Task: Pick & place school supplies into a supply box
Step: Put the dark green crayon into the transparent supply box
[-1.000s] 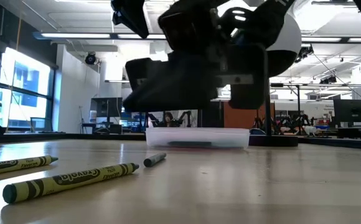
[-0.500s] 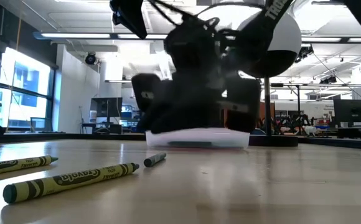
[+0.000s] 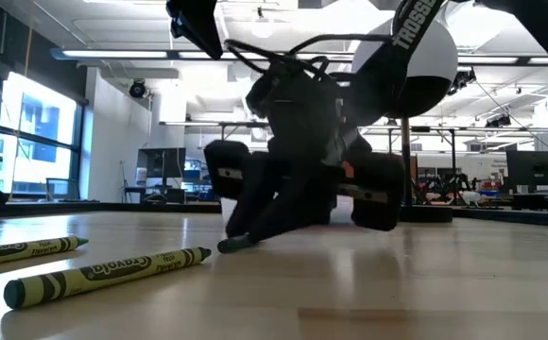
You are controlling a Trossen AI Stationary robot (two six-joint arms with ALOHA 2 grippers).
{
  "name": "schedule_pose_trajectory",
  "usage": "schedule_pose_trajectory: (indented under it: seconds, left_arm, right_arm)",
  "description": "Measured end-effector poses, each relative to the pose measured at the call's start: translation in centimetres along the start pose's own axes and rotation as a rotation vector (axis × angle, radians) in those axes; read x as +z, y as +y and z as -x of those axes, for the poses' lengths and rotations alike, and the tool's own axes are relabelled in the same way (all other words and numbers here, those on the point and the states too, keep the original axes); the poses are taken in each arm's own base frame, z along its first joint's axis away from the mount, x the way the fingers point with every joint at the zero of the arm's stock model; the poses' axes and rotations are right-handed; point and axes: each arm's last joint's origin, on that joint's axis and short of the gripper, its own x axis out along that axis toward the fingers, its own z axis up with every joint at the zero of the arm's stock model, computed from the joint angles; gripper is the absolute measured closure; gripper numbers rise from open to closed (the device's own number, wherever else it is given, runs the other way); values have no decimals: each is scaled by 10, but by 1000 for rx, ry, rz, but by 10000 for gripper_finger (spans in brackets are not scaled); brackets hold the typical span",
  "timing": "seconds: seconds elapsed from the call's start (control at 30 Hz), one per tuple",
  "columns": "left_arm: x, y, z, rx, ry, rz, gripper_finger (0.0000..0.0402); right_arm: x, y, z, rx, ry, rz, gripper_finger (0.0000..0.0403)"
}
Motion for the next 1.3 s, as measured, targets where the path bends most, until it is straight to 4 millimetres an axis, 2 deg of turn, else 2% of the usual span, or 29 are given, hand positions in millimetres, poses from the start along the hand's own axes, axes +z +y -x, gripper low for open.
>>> schedule_pose_trajectory:
  seconds: [0.33, 0.53, 0.8, 0.93, 1.3]
  left_arm:
    - [0, 0, 0, 3, -1, 0, 289]
    - [0, 0, 0, 6, -2, 0, 289]
    - [0, 0, 0, 5, -3, 1, 289]
    - [0, 0, 0, 5, -3, 1, 289]
    - [0, 0, 0, 4, -4, 2, 289]
  right_arm:
    - [-12, 3, -6, 33, -8, -23, 345]
    - [-10, 4, -8, 29, -5, -166, 346]
    - [-4, 22, -24, -86, -15, -67, 370]
    - [-2, 29, -28, -128, -55, -97, 376]
    - [-12, 41, -27, -164, 1, -148, 385]
